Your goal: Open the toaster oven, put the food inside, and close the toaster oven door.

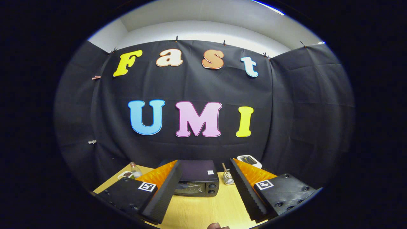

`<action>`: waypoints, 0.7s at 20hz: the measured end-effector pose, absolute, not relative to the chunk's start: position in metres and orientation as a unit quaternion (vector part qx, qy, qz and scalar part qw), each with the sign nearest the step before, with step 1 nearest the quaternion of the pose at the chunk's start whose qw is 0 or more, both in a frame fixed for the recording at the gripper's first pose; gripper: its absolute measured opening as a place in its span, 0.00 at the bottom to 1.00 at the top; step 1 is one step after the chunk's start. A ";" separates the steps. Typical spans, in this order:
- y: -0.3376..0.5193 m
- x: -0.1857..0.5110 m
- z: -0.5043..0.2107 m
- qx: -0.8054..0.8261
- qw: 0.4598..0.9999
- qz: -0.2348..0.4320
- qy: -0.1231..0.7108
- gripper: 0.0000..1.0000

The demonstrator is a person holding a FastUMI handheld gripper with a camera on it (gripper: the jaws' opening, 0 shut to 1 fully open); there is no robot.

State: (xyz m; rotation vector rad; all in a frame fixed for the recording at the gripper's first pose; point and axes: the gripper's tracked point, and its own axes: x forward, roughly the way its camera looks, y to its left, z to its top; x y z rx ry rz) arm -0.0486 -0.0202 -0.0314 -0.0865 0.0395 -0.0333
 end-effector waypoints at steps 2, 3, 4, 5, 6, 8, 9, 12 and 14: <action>-0.021 -0.054 -0.022 -0.062 0.998 -0.015 0.007 0.97; -0.016 -0.057 -0.016 -0.068 0.998 -0.011 -0.003 0.97; -0.014 -0.059 -0.011 -0.070 0.997 -0.007 -0.012 0.97; -0.012 -0.065 -0.007 -0.066 0.998 -0.004 -0.014 0.97; -0.009 -0.071 -0.003 -0.059 0.998 -0.002 -0.018 0.97; -0.009 -0.076 0.012 -0.046 0.998 -0.001 -0.032 0.97; -0.011 -0.078 0.020 -0.043 0.998 -0.002 -0.040 0.97; -0.009 -0.084 0.032 -0.030 0.998 0.000 -0.048 0.97; -0.012 -0.085 0.037 -0.027 0.998 0.000 -0.051 0.97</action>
